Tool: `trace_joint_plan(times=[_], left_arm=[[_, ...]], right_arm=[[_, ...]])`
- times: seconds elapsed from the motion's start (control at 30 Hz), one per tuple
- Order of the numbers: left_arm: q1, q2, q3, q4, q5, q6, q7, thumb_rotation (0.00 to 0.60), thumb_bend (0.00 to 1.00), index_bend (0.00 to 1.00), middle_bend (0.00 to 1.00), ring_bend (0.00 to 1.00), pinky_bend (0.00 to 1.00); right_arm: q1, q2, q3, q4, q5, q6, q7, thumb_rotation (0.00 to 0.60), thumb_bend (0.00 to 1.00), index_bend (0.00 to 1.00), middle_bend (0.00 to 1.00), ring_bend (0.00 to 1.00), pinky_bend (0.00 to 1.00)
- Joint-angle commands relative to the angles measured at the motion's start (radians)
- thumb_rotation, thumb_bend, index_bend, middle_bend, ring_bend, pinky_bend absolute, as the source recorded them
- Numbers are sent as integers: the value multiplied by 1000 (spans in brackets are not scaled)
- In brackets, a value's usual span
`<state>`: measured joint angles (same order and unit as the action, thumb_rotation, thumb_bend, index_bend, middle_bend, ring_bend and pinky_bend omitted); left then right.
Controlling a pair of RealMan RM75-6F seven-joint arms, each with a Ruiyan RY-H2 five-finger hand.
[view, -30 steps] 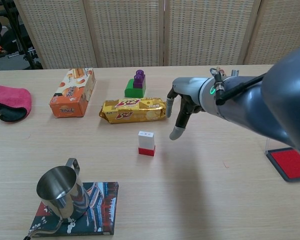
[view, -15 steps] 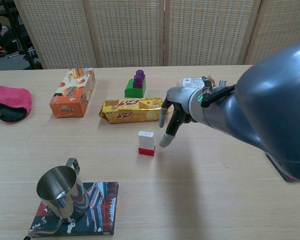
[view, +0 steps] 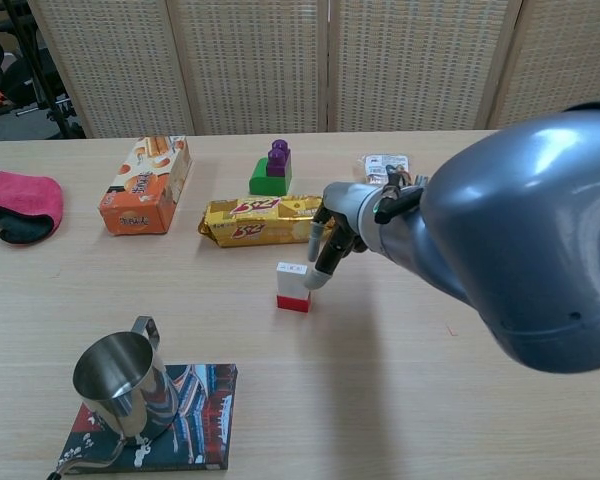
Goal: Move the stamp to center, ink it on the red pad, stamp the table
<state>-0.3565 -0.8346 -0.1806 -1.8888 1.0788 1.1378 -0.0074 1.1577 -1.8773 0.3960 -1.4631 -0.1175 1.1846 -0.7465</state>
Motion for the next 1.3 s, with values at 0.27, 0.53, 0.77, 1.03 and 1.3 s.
trace_joint_plan(times=[0.27, 0.53, 0.77, 1.03, 1.3], left_arm=[[-2, 3, -1, 3, -5, -9, -5, 600, 98, 0, 0, 0, 0], [-2, 4, -2, 5, -7, -12, -8, 600, 99, 0, 0, 0, 0], [-1, 6, -2, 6, -4, -13, -13, 600, 99, 0, 0, 0, 0], [-1, 7, -2, 7, -4, -14, -17, 600, 100, 0, 0, 0, 0], [-1, 5, -1, 8, -4, -15, -15, 600, 100, 0, 0, 0, 0]], right_arm=[[-2, -43, 35, 53, 15, -6, -21, 600, 316, 482, 988, 1000, 1000], [-8, -64, 58, 61, 16, -14, -40, 600, 338, 482, 988, 1000, 1000], [-12, -80, 63, 72, -1, -19, -50, 600, 375, 510, 993, 1000, 1000], [-22, -89, 68, 76, -30, -20, -43, 600, 440, 593, 1000, 1000, 1000], [-53, -38, 86, -23, -82, -24, -15, 600, 477, 622, 1000, 1000, 1000]])
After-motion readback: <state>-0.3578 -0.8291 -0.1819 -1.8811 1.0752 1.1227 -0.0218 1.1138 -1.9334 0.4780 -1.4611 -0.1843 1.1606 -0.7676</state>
